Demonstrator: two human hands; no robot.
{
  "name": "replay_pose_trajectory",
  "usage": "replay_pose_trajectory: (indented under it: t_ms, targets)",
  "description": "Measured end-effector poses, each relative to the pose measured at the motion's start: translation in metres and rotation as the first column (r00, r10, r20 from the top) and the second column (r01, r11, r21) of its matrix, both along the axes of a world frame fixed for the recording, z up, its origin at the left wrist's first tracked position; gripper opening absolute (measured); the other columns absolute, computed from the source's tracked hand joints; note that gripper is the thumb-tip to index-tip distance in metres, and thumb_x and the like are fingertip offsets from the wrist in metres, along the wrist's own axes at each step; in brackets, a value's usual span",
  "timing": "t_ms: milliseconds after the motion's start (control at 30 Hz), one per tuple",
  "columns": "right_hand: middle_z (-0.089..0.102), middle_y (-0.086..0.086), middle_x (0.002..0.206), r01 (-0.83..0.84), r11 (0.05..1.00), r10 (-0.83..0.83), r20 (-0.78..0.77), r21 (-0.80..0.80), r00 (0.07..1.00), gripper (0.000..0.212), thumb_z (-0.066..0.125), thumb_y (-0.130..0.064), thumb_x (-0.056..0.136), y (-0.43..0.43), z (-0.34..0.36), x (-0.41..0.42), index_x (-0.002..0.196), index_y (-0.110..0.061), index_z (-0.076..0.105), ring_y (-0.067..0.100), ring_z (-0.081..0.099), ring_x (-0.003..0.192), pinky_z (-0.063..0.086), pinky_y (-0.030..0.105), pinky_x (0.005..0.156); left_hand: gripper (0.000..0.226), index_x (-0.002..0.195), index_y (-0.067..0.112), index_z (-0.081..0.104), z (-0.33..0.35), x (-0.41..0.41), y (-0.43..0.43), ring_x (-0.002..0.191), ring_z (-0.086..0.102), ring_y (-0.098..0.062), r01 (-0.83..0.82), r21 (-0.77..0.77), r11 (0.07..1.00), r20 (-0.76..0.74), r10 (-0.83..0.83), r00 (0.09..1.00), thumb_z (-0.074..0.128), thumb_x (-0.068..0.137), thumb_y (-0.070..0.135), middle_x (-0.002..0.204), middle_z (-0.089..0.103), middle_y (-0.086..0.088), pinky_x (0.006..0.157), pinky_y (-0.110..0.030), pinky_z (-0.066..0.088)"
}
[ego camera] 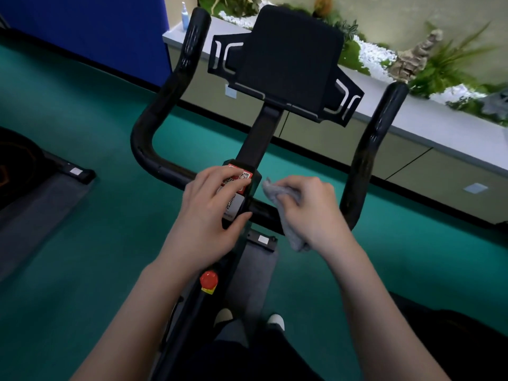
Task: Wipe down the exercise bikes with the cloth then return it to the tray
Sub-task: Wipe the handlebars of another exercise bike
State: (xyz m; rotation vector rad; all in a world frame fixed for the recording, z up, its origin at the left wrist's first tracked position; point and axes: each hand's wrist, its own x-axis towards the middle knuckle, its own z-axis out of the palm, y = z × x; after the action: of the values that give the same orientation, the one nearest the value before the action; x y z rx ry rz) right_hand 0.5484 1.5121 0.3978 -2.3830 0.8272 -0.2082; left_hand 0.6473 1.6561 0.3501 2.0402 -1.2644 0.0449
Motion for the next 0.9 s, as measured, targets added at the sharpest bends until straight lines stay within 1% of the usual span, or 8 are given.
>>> replay_pose_trajectory:
  t_ms: [100, 200, 300, 400, 467, 533, 667, 900]
  targets:
    - [0.068, 0.007, 0.092, -0.087, 0.993, 0.096, -0.108, 0.085, 0.989, 0.025, 0.052, -0.004, 0.089, -0.006, -0.002, 0.016, 0.1, -0.016, 0.072, 0.016, 0.056, 0.087, 0.035, 0.014, 0.065, 0.049, 0.123, 0.011, 0.059, -0.001, 0.001, 0.0, 0.122, 0.044, -0.022, 0.003, 0.003, 1.0, -0.002, -0.003, 1.0, 0.068, 0.076, 0.023, 0.129, 0.053, 0.0, 0.098, -0.045, 0.037]
    - [0.069, 0.006, 0.097, -0.139, 0.983, 0.166, -0.254, 0.123, 0.953, 0.02, 0.054, -0.009, 0.091, -0.022, 0.005, 0.009, 0.095, -0.021, 0.069, 0.02, 0.06, 0.097, 0.04, 0.021, 0.073, 0.049, 0.124, 0.011, 0.058, -0.003, 0.001, 0.0, 0.122, 0.044, -0.022, 0.002, -0.01, 1.0, 0.005, -0.002, 1.0, 0.07, 0.077, 0.02, 0.13, 0.052, 0.0, 0.099, -0.042, 0.037]
    - [0.068, 0.002, 0.091, -0.101, 0.989, 0.132, -0.321, 0.112, 0.938, 0.019, 0.056, -0.011, 0.09, -0.032, 0.013, -0.012, 0.085, -0.026, 0.066, 0.016, 0.061, 0.09, 0.041, 0.016, 0.064, 0.049, 0.124, 0.012, 0.058, -0.005, 0.001, 0.0, 0.123, 0.043, -0.02, -0.008, -0.014, 1.0, -0.003, 0.008, 1.0, 0.073, 0.077, 0.016, 0.129, 0.052, 0.001, 0.101, -0.04, 0.035]
    - [0.07, 0.0, 0.088, 0.076, 0.996, -0.077, 0.027, 0.039, 0.997, 0.018, 0.061, -0.007, 0.085, -0.011, 0.005, -0.022, 0.091, -0.018, 0.073, 0.011, 0.06, 0.084, 0.039, 0.008, 0.065, 0.049, 0.124, 0.012, 0.058, -0.005, 0.001, 0.0, 0.123, 0.043, -0.021, -0.004, -0.022, 1.0, -0.014, 0.003, 1.0, 0.073, 0.077, 0.016, 0.13, 0.052, 0.001, 0.101, -0.042, 0.036]
    - [0.068, 0.0, 0.09, 0.221, 0.975, -0.205, 0.328, -0.012, 0.922, 0.019, 0.063, 0.0, 0.082, 0.02, -0.008, -0.021, 0.095, -0.011, 0.072, 0.014, 0.061, 0.087, 0.044, 0.017, 0.079, 0.049, 0.125, 0.012, 0.058, -0.003, 0.003, 0.001, 0.123, 0.044, -0.022, 0.013, -0.028, 1.0, -0.027, -0.014, 1.0, 0.073, 0.078, 0.017, 0.13, 0.052, 0.001, 0.101, -0.045, 0.036]
    - [0.064, 0.003, 0.093, 0.322, 0.945, -0.256, 0.499, -0.049, 0.828, 0.019, 0.064, 0.005, 0.081, 0.051, -0.026, -0.018, 0.097, -0.004, 0.068, 0.018, 0.06, 0.09, 0.047, 0.023, 0.083, 0.049, 0.125, 0.013, 0.059, -0.001, 0.006, 0.003, 0.124, 0.044, -0.022, 0.04, -0.033, 0.999, -0.05, -0.041, 0.998, 0.071, 0.078, 0.019, 0.13, 0.052, 0.0, 0.102, -0.045, 0.036]
    - [0.063, 0.01, 0.096, 0.398, 0.915, -0.275, 0.62, -0.066, 0.735, 0.019, 0.064, 0.009, 0.08, 0.079, -0.052, -0.012, 0.098, 0.003, 0.067, 0.017, 0.059, 0.094, 0.041, 0.012, 0.092, 0.049, 0.125, 0.011, 0.06, 0.003, 0.013, 0.006, 0.124, 0.044, -0.023, 0.098, -0.01, 0.995, -0.079, -0.099, 0.992, 0.067, 0.078, 0.021, 0.13, 0.053, -0.002, 0.108, -0.034, 0.031]
    - [0.062, 0.014, 0.096, 0.348, 0.926, -0.18, 0.635, -0.149, 0.751, 0.02, 0.064, 0.01, 0.079, 0.089, -0.065, -0.003, 0.098, 0.005, 0.066, 0.023, 0.058, 0.092, 0.043, 0.018, 0.091, 0.048, 0.124, 0.008, 0.061, 0.006, 0.018, 0.008, 0.122, 0.045, -0.023, 0.145, -0.008, 0.989, -0.088, -0.145, 0.985, 0.073, 0.078, 0.01, 0.129, 0.055, -0.003, 0.107, -0.026, 0.029]
